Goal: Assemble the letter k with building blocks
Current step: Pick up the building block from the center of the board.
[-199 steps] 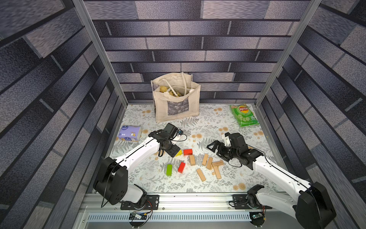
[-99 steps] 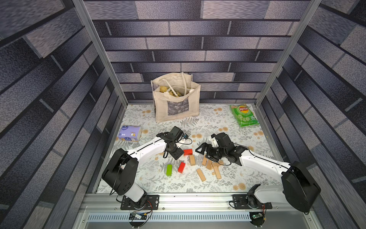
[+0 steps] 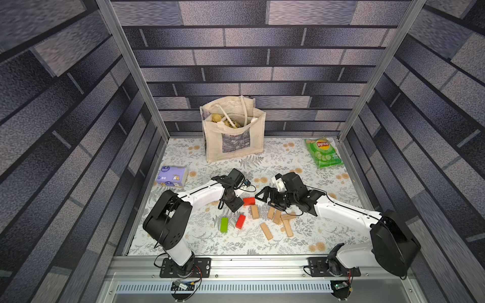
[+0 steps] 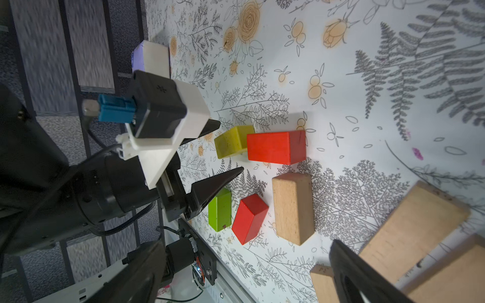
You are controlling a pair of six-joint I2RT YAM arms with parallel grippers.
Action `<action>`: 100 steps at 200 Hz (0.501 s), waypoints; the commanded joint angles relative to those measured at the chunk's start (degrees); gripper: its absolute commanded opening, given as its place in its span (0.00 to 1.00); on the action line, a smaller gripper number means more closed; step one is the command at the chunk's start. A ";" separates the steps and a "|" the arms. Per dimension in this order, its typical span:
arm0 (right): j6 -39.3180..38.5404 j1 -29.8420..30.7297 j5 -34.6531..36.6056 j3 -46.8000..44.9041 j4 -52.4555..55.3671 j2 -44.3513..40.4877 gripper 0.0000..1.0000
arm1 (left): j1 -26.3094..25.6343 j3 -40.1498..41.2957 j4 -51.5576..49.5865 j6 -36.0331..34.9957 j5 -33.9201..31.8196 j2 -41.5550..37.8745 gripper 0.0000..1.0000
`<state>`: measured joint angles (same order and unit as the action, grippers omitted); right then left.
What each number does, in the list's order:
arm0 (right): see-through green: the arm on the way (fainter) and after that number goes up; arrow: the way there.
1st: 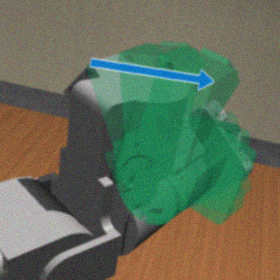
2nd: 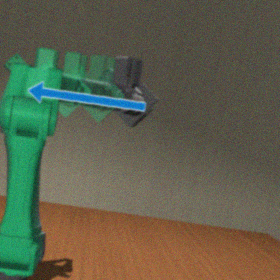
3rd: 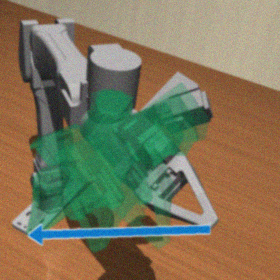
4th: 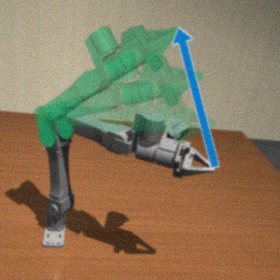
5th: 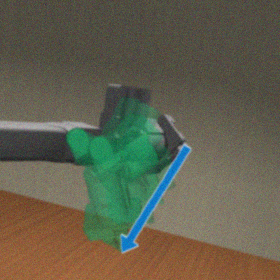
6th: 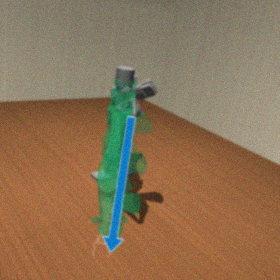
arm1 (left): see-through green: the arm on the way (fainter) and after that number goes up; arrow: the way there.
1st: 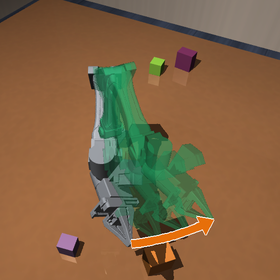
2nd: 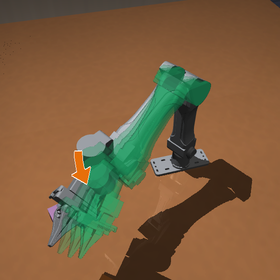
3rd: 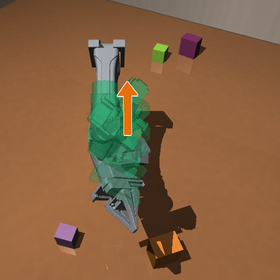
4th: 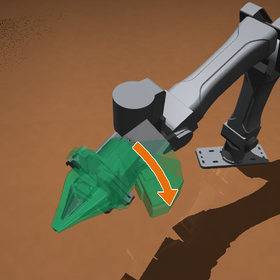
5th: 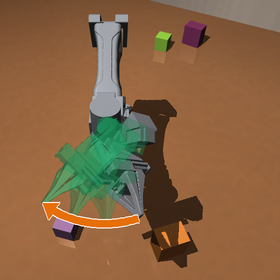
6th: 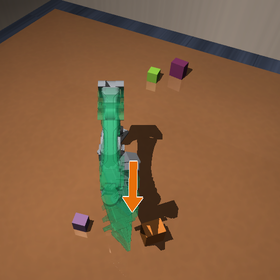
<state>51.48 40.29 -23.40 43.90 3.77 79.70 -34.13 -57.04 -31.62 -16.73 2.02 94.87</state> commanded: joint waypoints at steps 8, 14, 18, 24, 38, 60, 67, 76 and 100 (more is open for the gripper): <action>-2.35 0.45 -1.52 2.45 2.51 1.43 1.00 | 0.03 -0.88 0.24 -1.98 -0.82 0.86 0.73; -2.44 0.48 -1.23 2.46 2.56 1.27 1.00 | 0.07 -0.97 0.23 -1.88 -0.87 0.93 0.72; -2.40 0.48 -1.13 2.43 2.56 1.22 1.00 | 0.12 -0.97 0.26 -1.87 -0.88 0.96 0.71; -2.31 0.49 -1.04 2.40 2.56 1.06 1.00 | 0.12 -1.04 0.16 -1.98 -0.89 1.07 0.70; -2.36 0.47 -0.86 2.27 2.71 0.75 1.00 | 0.21 -1.22 -0.03 -2.01 -0.64 1.27 0.68; -2.57 0.47 -0.57 1.95 2.91 0.57 1.00 | 0.46 -1.66 -0.27 -2.25 -0.57 2.01 0.62; -2.54 0.47 -0.49 1.81 3.00 0.70 1.00 | 0.55 -1.91 -0.65 -2.40 -0.45 2.37 0.60; -2.52 0.42 -0.71 1.89 3.03 0.92 1.00 | 0.56 -2.19 -0.82 -2.36 -0.43 2.74 0.59; -3.41 0.46 -0.87 2.28 3.82 1.16 1.00 | 0.78 -3.22 -2.38 -2.69 -0.06 3.54 0.54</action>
<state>49.93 40.29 -23.92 44.88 5.37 80.95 -33.82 -57.93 -31.46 -18.04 1.63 97.41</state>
